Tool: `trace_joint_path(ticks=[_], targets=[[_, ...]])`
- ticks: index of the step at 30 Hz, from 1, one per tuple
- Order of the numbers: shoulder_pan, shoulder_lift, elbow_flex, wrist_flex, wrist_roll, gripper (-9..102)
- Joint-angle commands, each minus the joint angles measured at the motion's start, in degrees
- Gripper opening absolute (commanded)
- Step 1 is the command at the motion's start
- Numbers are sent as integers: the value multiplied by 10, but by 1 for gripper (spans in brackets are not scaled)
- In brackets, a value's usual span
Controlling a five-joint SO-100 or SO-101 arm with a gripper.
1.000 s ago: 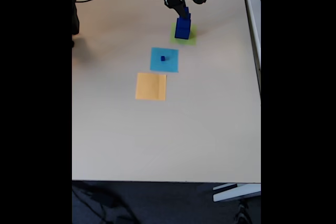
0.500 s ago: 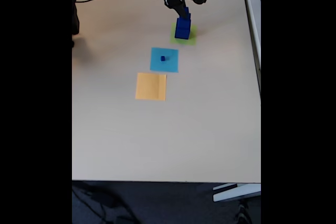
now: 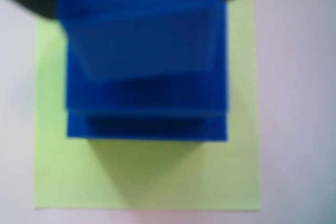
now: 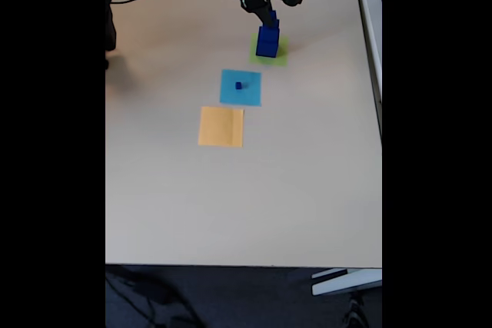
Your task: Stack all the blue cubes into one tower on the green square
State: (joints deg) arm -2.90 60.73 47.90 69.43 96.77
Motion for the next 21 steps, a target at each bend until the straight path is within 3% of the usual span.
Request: trace_joint_path(ticks=[1, 21], targets=[[6, 13, -37, -16, -6, 3], [4, 10, -37, -18, -3, 6]])
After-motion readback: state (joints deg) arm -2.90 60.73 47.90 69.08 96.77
